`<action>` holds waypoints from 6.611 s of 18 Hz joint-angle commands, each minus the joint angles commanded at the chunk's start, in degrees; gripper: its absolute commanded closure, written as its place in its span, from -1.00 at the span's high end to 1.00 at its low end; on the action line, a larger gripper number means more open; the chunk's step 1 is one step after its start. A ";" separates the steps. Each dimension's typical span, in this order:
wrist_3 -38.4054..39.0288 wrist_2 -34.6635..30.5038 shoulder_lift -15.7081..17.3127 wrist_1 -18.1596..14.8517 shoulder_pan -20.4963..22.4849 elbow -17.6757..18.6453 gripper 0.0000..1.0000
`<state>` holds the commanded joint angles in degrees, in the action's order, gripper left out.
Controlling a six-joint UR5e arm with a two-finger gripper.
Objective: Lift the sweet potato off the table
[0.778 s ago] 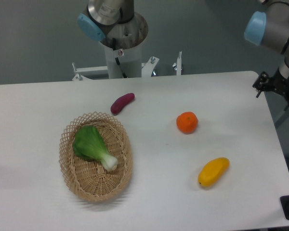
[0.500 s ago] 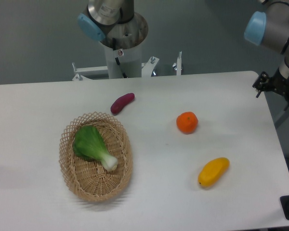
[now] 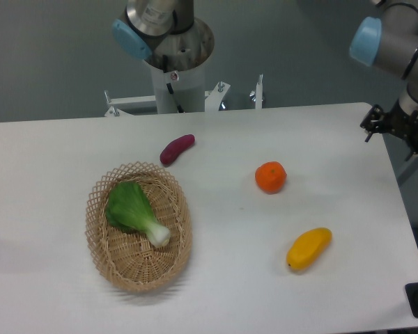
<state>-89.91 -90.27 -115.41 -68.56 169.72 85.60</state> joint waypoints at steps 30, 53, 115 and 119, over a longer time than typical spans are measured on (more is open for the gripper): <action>16.87 9.85 18.55 4.14 -24.25 30.94 1.00; 22.06 9.32 17.15 14.86 -33.40 42.02 1.00; 13.11 -1.58 7.39 9.59 -13.89 7.14 -0.85; 12.74 -1.58 4.76 7.13 -13.80 2.48 -0.86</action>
<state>-77.17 -91.85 -110.65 -61.43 155.92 88.08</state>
